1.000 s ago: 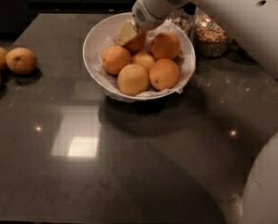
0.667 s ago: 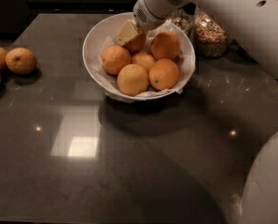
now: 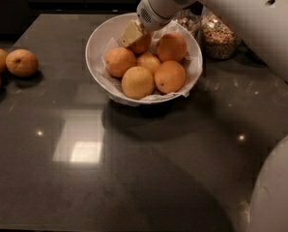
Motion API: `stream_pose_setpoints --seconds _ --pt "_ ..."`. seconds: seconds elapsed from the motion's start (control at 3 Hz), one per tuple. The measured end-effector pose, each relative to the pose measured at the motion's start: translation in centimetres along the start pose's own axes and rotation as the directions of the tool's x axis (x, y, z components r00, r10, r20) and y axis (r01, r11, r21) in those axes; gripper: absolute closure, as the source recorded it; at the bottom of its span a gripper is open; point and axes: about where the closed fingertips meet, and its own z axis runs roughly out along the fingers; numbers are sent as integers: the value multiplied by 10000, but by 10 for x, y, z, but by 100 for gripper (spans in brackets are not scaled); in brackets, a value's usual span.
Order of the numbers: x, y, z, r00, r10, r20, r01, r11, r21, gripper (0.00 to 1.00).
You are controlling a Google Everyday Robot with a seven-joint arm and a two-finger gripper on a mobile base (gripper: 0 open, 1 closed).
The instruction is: Pick orange from white bowl
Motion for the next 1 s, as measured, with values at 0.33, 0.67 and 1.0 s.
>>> stream_pose_setpoints --seconds 0.33,0.67,1.0 --pt "-10 -2 -31 9967 -348 733 336 9993 177 100" --pt "-20 -8 -79 9838 -709 1644 586 9952 783 100" --pt "-24 -13 -109 9597 -1217 2534 997 9902 981 100"
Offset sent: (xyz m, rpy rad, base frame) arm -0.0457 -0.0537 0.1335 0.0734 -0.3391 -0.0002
